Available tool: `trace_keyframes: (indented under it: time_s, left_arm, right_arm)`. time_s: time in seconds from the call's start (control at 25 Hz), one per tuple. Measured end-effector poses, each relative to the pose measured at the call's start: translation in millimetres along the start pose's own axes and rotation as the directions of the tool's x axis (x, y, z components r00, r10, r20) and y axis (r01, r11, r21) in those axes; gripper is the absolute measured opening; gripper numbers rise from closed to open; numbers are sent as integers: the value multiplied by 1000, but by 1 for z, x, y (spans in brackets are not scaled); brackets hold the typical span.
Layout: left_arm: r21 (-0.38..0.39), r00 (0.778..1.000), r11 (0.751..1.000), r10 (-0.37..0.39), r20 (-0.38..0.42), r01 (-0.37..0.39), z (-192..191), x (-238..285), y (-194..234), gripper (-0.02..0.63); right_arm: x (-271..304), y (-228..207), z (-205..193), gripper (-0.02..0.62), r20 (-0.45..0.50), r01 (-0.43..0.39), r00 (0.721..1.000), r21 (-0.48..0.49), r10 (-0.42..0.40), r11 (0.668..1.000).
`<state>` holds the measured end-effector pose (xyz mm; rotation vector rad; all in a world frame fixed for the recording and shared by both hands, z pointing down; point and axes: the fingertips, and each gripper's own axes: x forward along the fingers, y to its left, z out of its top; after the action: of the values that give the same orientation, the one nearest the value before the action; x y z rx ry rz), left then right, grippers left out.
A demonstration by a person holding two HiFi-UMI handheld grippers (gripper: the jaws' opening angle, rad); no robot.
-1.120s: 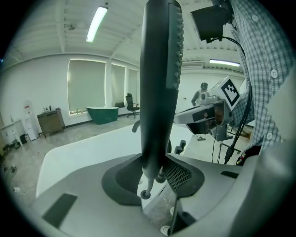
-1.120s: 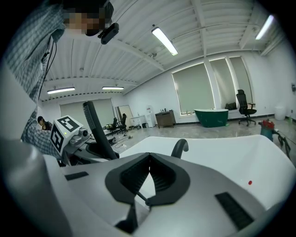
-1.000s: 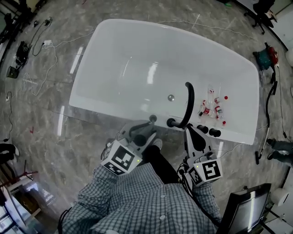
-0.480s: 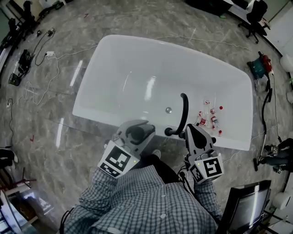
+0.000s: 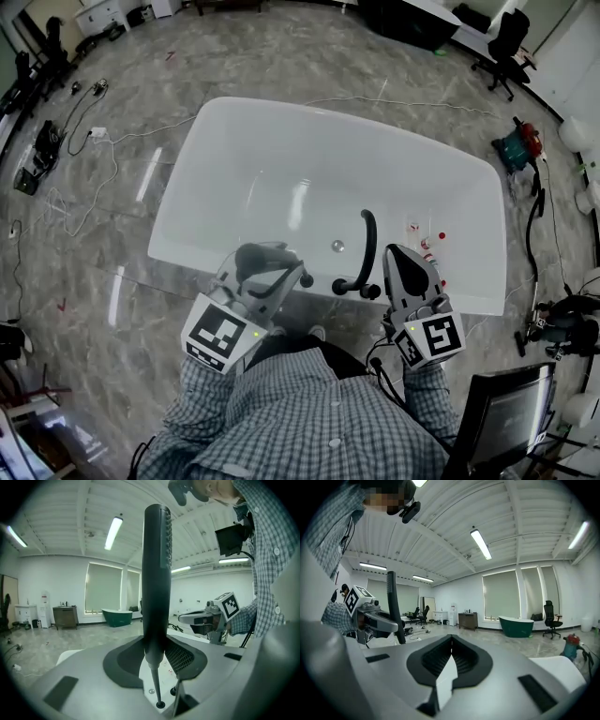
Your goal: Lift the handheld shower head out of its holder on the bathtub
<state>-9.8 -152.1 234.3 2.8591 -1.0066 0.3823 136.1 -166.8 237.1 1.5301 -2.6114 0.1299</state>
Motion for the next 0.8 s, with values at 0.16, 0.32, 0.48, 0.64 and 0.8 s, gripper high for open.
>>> trace_keyframes:
  time_s: [0.16,0.32,0.48,0.64,0.8]
  left_arm:
    - [-4,999,1000,19,28,-19,15,-12,9,140]
    - [22,998,1000,19,66,-21,34,-25,14,140]
    - [29,996,999,30,82,-33,48,-32,12,140]
    - [47,994,999,23,104,-28,58,-34,10,140]
    - [46,995,999,17,95,-21,55,-36,10,140]
  right_arm:
    - [0,-1,18,15,33,12,999,-17,-12,1000]
    - [-2,2,36,15,78,29,997,-24,-27,999]
    - [-8,-6,45,15,104,46,994,-23,-44,999]
    - [-9,-13,47,15,117,66,991,-28,-62,997]
    - [-12,-15,50,15,124,80,989,-32,-75,996]
